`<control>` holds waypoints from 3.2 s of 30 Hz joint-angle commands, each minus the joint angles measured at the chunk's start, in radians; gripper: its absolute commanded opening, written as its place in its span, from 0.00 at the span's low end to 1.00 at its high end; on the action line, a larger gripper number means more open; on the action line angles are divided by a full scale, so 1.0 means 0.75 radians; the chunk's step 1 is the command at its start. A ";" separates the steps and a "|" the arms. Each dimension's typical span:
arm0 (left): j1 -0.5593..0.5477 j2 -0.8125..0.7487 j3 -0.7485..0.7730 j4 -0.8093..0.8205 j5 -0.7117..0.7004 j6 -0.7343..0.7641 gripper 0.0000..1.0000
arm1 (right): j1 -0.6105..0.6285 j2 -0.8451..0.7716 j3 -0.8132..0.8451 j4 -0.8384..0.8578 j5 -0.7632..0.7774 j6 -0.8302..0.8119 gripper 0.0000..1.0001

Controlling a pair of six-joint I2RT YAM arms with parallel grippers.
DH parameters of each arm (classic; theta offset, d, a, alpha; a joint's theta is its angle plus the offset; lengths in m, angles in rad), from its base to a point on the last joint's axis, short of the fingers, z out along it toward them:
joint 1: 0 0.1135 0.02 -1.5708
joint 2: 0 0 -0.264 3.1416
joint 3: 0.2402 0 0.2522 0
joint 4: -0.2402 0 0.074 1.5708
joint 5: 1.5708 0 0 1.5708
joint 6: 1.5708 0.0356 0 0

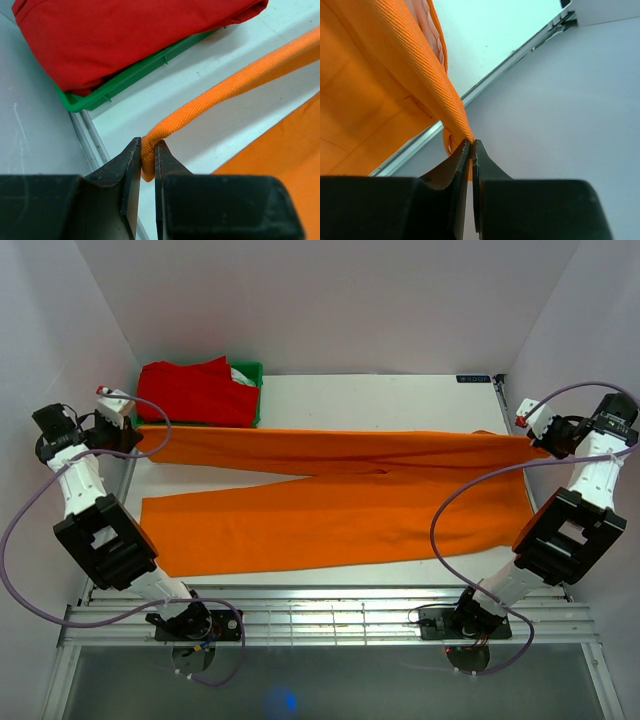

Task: Fold and stack the trousers
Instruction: Fold the trousers

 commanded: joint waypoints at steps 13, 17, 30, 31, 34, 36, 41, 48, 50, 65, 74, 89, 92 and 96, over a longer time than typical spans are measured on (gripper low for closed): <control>0.513 -0.264 -0.352 -0.970 -0.072 1.327 0.00 | -0.420 -0.459 -0.779 -0.130 0.167 -0.975 0.08; 0.528 -0.207 -0.602 -0.832 -0.306 1.385 0.00 | -0.422 -0.450 -0.967 0.032 0.255 -1.015 0.08; 0.256 0.088 -0.688 -0.174 -0.666 0.811 0.00 | -0.304 -0.111 -0.880 0.239 0.517 -0.594 0.08; 0.221 0.108 -0.660 -0.157 -0.660 0.754 0.00 | -0.289 -0.083 -0.851 0.241 0.521 -0.555 0.08; 0.093 0.190 -0.510 -0.112 -0.624 0.514 0.00 | -0.244 -0.054 -0.818 0.235 0.540 -0.471 0.08; 0.027 0.253 -0.422 -0.110 -0.605 0.395 0.00 | -0.226 -0.039 -0.800 0.223 0.548 -0.454 0.08; 0.025 0.315 -0.069 -0.324 -0.432 0.430 0.00 | -0.222 -0.039 -0.720 0.114 0.513 -0.430 0.08; 0.112 0.205 0.310 -0.572 -0.146 0.591 0.00 | -0.224 -0.054 -0.673 0.053 0.483 -0.432 0.08; 0.145 0.196 0.365 -0.684 -0.124 0.734 0.00 | -0.228 -0.054 -0.663 0.049 0.485 -0.432 0.08; 0.327 0.157 -0.512 -0.265 -0.486 1.091 0.00 | -0.230 -0.056 -0.700 0.094 0.556 -0.477 0.08; 0.340 0.168 -0.533 -0.302 -0.521 1.121 0.07 | -0.232 -0.050 -0.667 0.077 0.552 -0.430 0.08; 0.383 -0.172 -0.187 -1.083 -0.247 1.357 0.87 | 0.031 -0.115 -0.035 -0.544 0.157 -0.134 0.85; 0.383 -0.180 -0.177 -1.081 -0.208 1.259 0.85 | 0.247 -0.199 -0.106 -0.522 0.121 0.056 0.82; 0.352 -0.015 -0.077 -1.081 -0.110 0.848 0.73 | 0.594 -0.285 -0.251 -0.296 0.127 0.402 0.72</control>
